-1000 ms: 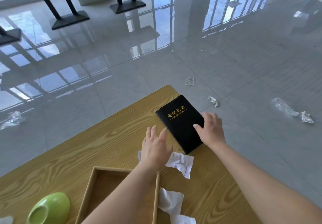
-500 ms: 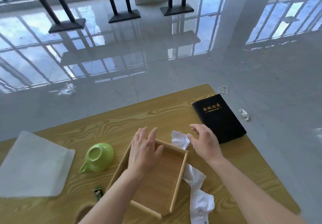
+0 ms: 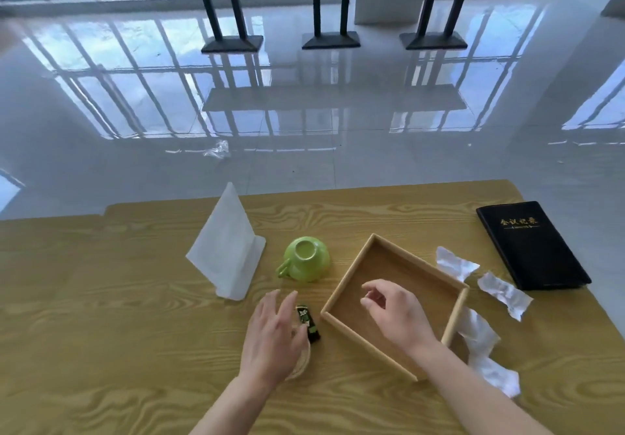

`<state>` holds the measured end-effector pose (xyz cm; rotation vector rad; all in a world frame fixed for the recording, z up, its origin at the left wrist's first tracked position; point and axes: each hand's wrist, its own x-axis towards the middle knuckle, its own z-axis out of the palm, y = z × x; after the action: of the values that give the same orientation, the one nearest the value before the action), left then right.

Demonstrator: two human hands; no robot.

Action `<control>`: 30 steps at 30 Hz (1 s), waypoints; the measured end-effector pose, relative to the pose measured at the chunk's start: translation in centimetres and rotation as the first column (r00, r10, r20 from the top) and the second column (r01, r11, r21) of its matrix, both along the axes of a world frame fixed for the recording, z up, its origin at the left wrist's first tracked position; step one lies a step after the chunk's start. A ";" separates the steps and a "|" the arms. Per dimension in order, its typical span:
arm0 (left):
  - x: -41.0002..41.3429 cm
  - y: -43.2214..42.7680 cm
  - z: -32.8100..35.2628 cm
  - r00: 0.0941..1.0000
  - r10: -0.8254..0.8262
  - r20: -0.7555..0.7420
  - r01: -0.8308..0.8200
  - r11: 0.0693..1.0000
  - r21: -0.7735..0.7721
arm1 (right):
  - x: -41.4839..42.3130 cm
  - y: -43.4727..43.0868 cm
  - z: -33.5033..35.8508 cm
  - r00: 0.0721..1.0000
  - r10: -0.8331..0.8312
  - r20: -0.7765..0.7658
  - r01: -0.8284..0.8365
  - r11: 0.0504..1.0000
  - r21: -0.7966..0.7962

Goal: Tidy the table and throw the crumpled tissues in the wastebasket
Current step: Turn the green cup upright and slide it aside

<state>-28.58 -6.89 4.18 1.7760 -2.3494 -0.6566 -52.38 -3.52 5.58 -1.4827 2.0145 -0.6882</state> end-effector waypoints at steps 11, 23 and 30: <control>4.4 -3.5 -1.6 0.999 -0.023 -0.024 0.024 0.999 0.041 | 7.8 -5.2 0.1 0.993 0.081 -0.088 -0.071 0.991 0.112; -0.2 -11.0 -2.5 0.999 0.048 -0.016 -0.046 0.994 0.100 | 6.2 -13.3 -2.2 0.981 0.160 -0.108 -0.139 0.974 0.178; -1.8 -12.6 -3.5 0.998 0.050 0.024 -0.052 0.996 0.071 | 5.0 -14.2 -4.2 0.954 0.261 -0.146 -0.217 0.940 0.262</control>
<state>-30.42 -19.50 0.71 1.8757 -2.3143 -0.7263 -47.34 -17.75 1.38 -1.6505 1.9197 -0.2037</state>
